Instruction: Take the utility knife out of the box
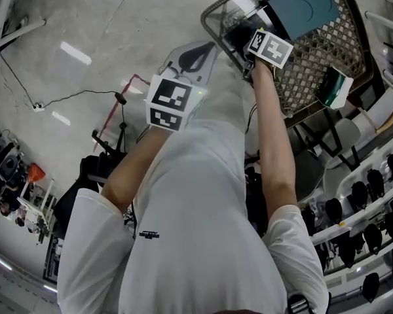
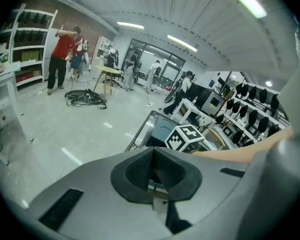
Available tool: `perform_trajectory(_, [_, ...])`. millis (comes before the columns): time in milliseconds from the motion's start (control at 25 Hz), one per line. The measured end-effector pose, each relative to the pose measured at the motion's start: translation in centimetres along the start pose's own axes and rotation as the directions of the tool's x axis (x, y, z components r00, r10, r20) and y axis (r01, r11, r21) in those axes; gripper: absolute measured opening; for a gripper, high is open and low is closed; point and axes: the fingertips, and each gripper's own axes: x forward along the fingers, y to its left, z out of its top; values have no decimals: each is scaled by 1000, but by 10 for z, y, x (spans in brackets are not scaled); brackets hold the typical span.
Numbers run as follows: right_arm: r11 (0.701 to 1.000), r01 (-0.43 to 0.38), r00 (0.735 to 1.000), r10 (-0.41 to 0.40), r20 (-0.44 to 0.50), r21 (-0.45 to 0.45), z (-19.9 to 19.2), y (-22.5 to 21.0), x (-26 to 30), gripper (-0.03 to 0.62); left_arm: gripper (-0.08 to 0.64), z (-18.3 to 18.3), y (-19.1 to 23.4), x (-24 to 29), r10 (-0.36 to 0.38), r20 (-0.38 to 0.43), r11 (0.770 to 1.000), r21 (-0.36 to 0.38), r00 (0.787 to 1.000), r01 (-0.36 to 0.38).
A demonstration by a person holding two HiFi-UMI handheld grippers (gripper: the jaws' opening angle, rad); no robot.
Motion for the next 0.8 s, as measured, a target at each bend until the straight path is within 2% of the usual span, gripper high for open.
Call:
perform_trajectory(160, [1000, 24, 999, -24, -39, 7, -4, -5, 7, 114, 0, 5, 0, 1, 2, 2, 1000, -5, 1000, -2])
perform_trajectory(440, [999, 7, 998, -4, -69, 36, -4, -2, 16, 110, 0, 3, 4, 3, 24, -5, 1000, -9, 1000, -24])
perform_trajectory(640, [998, 41, 995, -37, -88, 38, -5, -3, 18, 106, 0, -2, 5, 3, 31, -18, 1000, 3, 999, -31])
perform_trajectory(760, [996, 85, 990, -81, -112, 33, -8, -7, 20, 20, 0, -2, 8, 2, 38, -19, 999, 3, 999, -38])
perform_trajectory(800, [995, 92, 989, -88, -117, 35, -8, -7, 20, 18, 0, -1, 8, 1, 39, -18, 999, 4, 999, -39])
